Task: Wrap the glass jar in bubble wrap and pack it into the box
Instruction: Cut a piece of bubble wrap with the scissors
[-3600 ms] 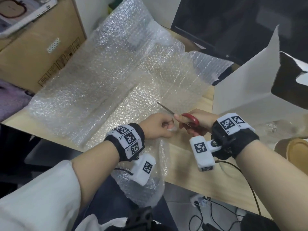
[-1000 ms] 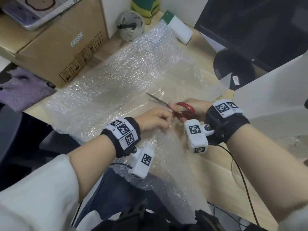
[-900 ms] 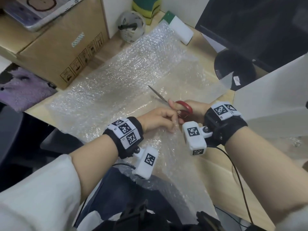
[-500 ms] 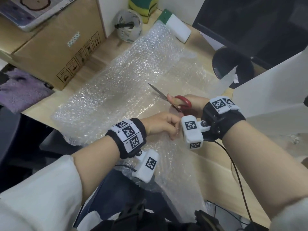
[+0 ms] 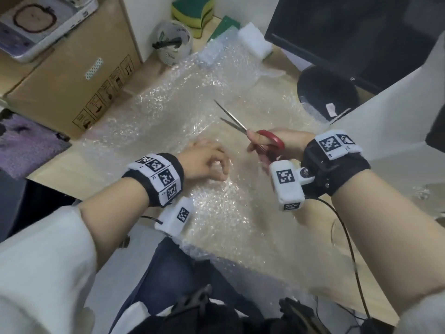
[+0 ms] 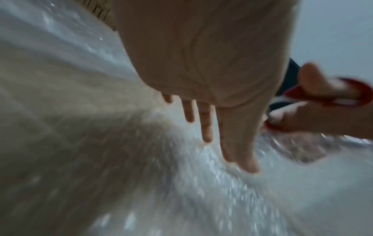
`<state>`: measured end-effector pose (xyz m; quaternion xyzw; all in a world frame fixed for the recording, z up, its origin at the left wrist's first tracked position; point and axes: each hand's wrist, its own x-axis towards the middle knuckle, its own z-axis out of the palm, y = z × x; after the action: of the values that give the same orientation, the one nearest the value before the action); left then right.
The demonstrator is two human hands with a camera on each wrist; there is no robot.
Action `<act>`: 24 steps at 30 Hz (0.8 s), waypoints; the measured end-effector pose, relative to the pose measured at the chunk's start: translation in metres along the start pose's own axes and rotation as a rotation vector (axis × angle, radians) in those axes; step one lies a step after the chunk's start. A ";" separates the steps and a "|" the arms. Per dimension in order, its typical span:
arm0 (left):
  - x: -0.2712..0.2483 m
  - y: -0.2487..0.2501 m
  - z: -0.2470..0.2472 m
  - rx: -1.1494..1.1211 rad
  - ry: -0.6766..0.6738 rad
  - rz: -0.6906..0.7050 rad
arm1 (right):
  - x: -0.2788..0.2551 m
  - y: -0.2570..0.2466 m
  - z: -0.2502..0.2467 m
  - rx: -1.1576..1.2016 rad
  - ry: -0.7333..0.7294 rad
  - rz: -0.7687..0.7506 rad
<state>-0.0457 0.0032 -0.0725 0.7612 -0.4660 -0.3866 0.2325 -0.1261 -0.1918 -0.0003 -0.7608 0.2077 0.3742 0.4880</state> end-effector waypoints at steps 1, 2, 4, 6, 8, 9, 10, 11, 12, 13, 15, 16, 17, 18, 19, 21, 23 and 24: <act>-0.001 -0.005 -0.001 0.194 0.009 -0.001 | -0.004 -0.003 -0.004 -0.044 0.033 -0.018; 0.001 -0.009 0.001 0.353 -0.020 0.008 | -0.012 -0.006 -0.009 -0.076 0.064 -0.035; 0.001 -0.017 0.008 0.527 -0.069 0.009 | -0.023 -0.014 -0.017 -0.123 0.098 -0.046; 0.006 -0.019 0.019 0.583 -0.064 -0.018 | -0.035 -0.014 -0.026 -0.101 0.160 -0.076; 0.011 -0.016 0.030 0.561 -0.047 -0.085 | -0.043 -0.011 -0.031 0.000 0.228 -0.125; 0.013 -0.012 0.035 0.533 -0.030 -0.125 | -0.046 -0.008 -0.031 0.057 0.260 -0.141; 0.016 -0.008 0.040 0.501 -0.005 -0.158 | -0.048 -0.004 -0.029 0.114 0.284 -0.148; 0.018 -0.002 0.046 0.474 0.020 -0.186 | -0.048 0.000 -0.024 0.156 0.293 -0.142; 0.020 0.005 0.052 0.461 0.038 -0.207 | -0.046 0.005 -0.018 0.186 0.288 -0.130; 0.021 0.014 0.059 0.460 0.042 -0.220 | -0.045 0.011 -0.011 0.207 0.265 -0.115; 0.025 0.031 0.075 0.461 0.019 -0.236 | -0.039 0.023 0.007 0.201 0.196 -0.070; 0.026 0.038 0.080 0.465 0.007 -0.237 | -0.035 0.029 0.015 0.180 0.145 -0.055; 0.026 0.044 0.081 0.468 0.007 -0.235 | -0.031 0.036 0.025 0.166 0.081 -0.044; 0.025 0.049 0.076 0.459 0.035 -0.227 | -0.027 0.042 0.033 0.164 0.031 -0.034; 0.023 0.052 0.067 0.434 0.102 -0.206 | -0.023 0.049 0.040 0.178 0.017 -0.022; 0.015 0.051 0.042 0.337 0.307 -0.134 | -0.019 0.061 0.047 0.218 0.115 0.003; 0.008 0.039 0.012 0.301 0.497 -0.092 | -0.019 0.068 0.050 0.251 0.196 0.002; 0.008 0.028 -0.001 0.318 0.542 -0.094 | -0.020 0.069 0.051 0.276 0.212 0.006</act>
<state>-0.0573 -0.0168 -0.0549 0.8839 -0.4060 -0.1026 0.2081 -0.2044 -0.1767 -0.0375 -0.7211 0.3096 0.2611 0.5622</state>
